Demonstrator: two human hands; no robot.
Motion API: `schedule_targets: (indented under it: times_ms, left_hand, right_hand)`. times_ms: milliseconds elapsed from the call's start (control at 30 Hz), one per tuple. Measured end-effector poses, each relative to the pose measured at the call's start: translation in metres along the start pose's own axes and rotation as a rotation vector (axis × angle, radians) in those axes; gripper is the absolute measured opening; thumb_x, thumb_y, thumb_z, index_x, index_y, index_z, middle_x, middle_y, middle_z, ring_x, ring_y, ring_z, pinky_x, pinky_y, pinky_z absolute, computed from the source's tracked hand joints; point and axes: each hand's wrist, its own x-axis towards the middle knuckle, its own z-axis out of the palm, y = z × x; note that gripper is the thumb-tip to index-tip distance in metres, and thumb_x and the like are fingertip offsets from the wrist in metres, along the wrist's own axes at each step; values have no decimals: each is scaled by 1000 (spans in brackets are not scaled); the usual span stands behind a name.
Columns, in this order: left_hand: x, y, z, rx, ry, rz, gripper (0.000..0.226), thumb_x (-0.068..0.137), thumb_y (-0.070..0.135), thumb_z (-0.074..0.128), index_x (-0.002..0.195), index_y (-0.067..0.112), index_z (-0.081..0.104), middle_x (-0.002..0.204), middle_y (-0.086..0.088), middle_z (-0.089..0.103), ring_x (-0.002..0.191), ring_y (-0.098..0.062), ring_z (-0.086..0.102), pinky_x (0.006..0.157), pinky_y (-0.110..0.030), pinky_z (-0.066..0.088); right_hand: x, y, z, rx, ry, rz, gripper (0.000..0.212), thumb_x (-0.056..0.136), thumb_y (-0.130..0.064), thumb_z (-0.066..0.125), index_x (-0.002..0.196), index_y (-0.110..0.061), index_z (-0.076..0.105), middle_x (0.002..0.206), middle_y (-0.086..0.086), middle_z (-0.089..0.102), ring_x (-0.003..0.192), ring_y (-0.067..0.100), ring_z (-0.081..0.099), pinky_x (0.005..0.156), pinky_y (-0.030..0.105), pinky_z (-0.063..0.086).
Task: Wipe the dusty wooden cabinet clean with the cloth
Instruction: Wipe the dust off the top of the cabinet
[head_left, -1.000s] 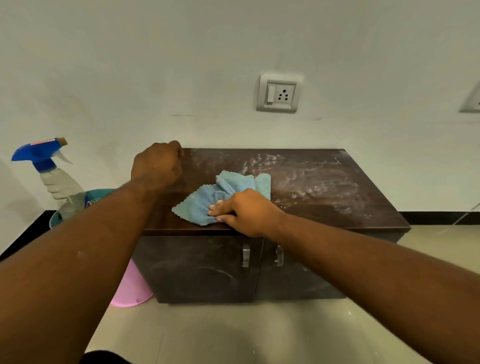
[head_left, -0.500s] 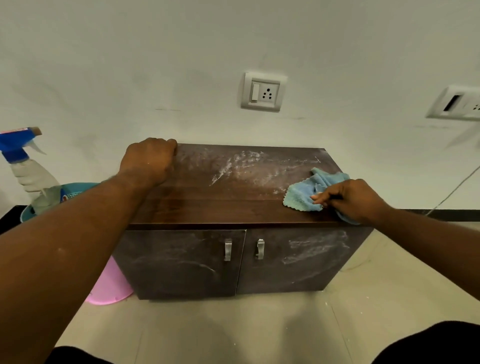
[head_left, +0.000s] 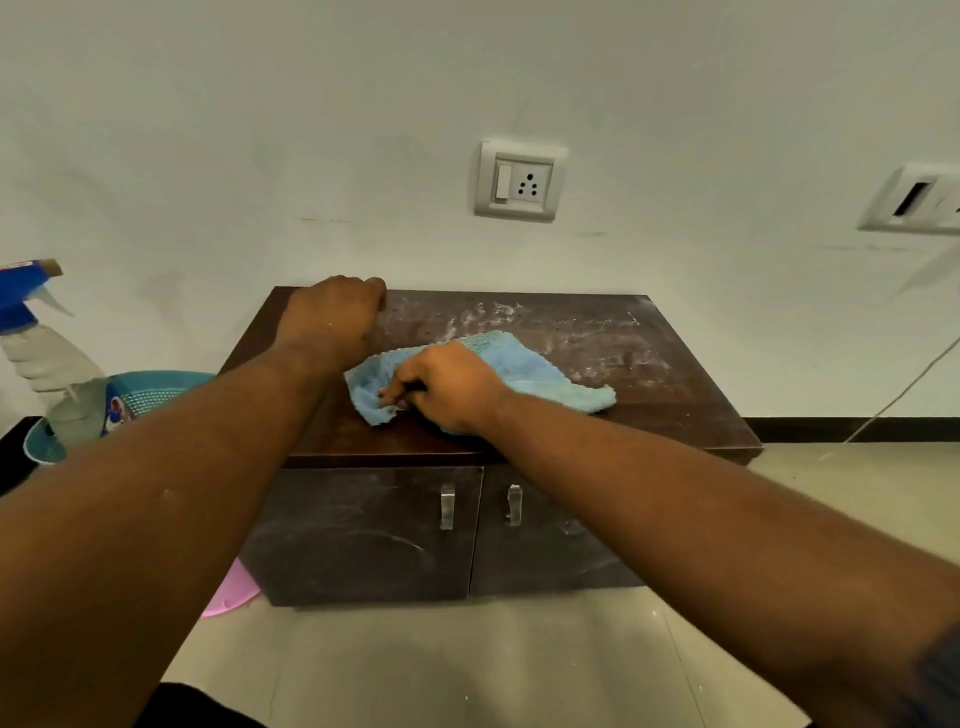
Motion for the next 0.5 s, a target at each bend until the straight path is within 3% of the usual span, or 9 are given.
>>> schedule_targets:
  times_ms: [67, 200, 267, 333, 500]
  left_hand:
    - [3, 7, 1, -23, -15, 5, 26, 92, 17, 57, 117, 19, 59, 103, -10, 66, 94, -29, 62, 66, -34, 40]
    - [5, 16, 1, -49, -57, -2, 25, 93, 22, 55, 118, 20, 59, 108, -10, 66, 97, -29, 62, 71, -36, 44]
    - [6, 18, 1, -40, -56, 5, 26, 95, 21, 53, 120, 19, 59, 110, -11, 66, 99, -30, 61, 74, -37, 44]
    - [5, 19, 2, -45, -55, 1, 27, 96, 21, 52, 121, 21, 59, 110, -10, 66, 99, -30, 62, 75, -38, 45]
    - [7, 15, 1, -61, -59, 22, 26, 96, 24, 50, 121, 24, 59, 110, -8, 67, 95, -29, 62, 70, -36, 44]
  right_hand:
    - [-2, 3, 2, 53, -4, 3, 24, 88, -5, 67, 102, -21, 78, 109, -8, 75, 102, 5, 67, 95, 21, 50]
    - [-36, 34, -16, 99, -27, 6, 22, 87, -5, 70, 100, -20, 80, 104, -9, 76, 96, -12, 63, 82, 0, 41]
    - [-63, 56, -33, 126, -38, 48, 21, 88, -5, 70, 98, -21, 80, 106, -10, 75, 96, -17, 62, 87, 5, 46]
    - [-90, 81, -54, 159, -53, 118, 21, 88, -5, 71, 98, -21, 80, 109, -11, 74, 104, -10, 64, 97, 15, 49]
    - [-156, 127, -92, 176, 24, 298, 22, 88, -8, 71, 94, -27, 79, 106, -14, 75, 108, -5, 65, 101, 19, 49]
